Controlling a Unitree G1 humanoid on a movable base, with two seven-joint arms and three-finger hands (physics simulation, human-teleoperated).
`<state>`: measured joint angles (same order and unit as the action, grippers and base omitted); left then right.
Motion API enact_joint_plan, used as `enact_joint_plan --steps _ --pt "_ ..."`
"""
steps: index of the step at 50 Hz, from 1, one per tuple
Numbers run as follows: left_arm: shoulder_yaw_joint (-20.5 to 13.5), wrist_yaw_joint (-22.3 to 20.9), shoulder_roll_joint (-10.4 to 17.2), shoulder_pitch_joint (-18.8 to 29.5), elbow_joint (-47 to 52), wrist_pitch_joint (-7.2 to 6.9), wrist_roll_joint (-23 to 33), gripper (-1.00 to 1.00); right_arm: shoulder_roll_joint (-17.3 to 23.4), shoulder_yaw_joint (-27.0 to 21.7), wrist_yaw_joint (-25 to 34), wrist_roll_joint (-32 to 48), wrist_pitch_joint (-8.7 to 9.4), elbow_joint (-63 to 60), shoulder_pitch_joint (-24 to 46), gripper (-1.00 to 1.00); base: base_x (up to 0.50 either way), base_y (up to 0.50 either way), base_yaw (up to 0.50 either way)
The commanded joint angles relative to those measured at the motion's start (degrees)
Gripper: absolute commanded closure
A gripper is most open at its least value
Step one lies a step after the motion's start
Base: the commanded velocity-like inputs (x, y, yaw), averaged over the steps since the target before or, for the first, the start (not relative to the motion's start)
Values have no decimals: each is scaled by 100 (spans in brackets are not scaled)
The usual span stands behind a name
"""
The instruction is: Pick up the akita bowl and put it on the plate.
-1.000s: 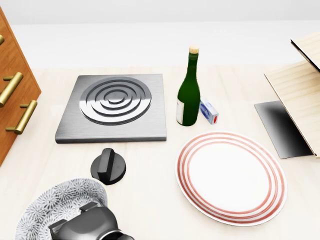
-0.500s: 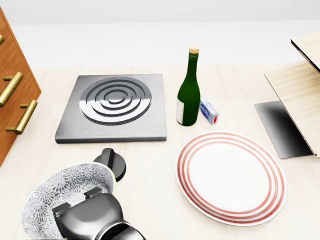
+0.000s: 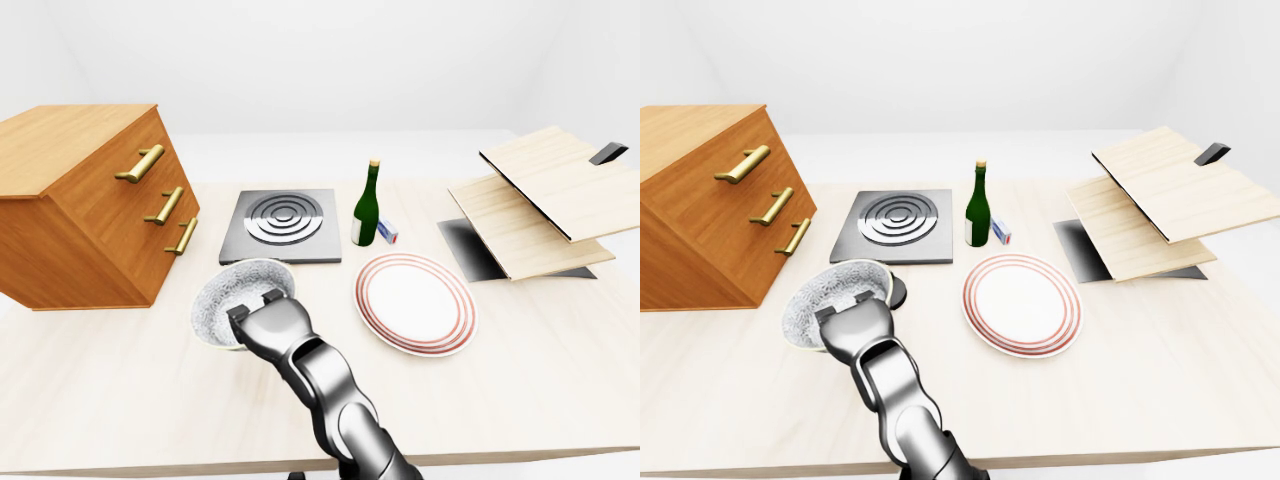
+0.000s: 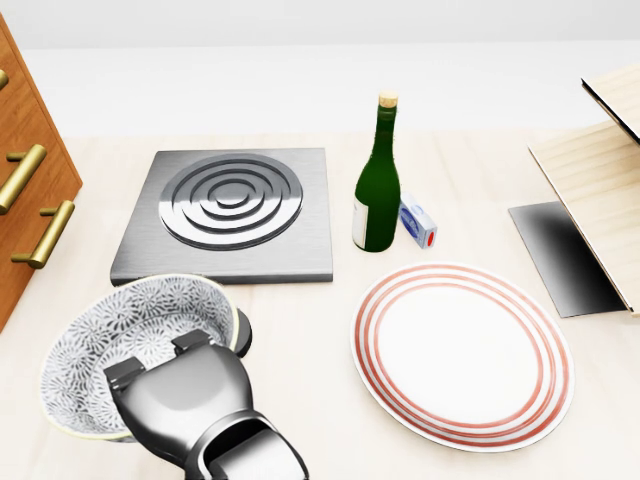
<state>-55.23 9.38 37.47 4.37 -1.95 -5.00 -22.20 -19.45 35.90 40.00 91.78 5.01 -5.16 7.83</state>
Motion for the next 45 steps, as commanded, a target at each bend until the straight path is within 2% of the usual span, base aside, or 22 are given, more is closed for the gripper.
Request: enact_joint_plan --steps 1,15,45 --pt "1 -1 1 -2 -15 0 -2 -100 -55 -263 0 197 -1 -57 229 100 0 0 0" --pt "5 6 -7 -11 -11 0 -1 -100 -55 -602 0 -133 -1 8 427 100 0 0 0" --pt "21 45 -1 0 -53 0 10 -100 188 -782 0 -469 -1 -484 375 100 0 0 0"
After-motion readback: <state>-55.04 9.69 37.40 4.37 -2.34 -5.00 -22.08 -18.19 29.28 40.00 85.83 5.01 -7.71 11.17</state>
